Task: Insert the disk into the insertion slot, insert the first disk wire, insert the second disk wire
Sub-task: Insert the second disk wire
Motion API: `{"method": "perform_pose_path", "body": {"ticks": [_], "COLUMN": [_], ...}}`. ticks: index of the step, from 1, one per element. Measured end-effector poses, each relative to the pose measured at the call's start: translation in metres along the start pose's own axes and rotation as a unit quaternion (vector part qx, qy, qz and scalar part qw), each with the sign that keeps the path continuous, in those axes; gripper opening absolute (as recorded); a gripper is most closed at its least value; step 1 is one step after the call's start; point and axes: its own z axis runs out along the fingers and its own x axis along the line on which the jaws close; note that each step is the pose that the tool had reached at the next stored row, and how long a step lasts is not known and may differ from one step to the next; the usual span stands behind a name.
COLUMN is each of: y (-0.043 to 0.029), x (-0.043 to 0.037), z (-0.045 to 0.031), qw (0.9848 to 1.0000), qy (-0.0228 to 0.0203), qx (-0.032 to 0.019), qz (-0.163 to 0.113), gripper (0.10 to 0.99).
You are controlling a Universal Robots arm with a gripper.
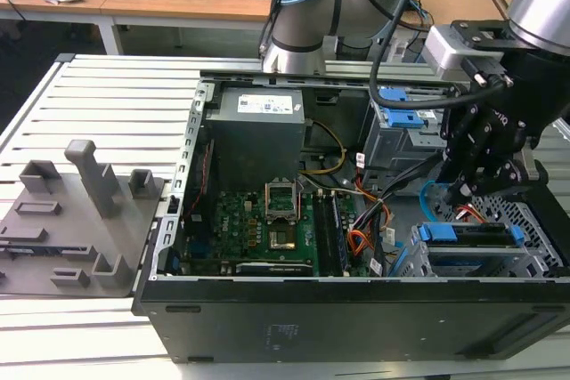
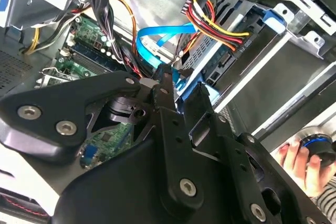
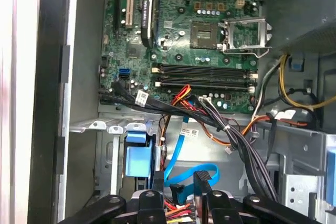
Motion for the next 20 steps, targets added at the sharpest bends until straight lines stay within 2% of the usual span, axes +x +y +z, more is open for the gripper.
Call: {"method": "perform_pose_path", "body": {"ticks": [6,9,15,20], "y": [-0.0005,-0.0005,-0.0005,-0.0003], "x": [0.0,0.0,0.0006,0.0122], "z": [0.0,0.0,0.0001,0.0007], "qw": [1.0,1.0,1.0,1.0], "qy": [0.0015,0.0016,0.0017,0.0018], "qx": [0.0,0.0,0.0,0.0], "qz": [0.0,0.0,0.0,0.0], "gripper": [0.345,0.165,0.161,0.161]}}
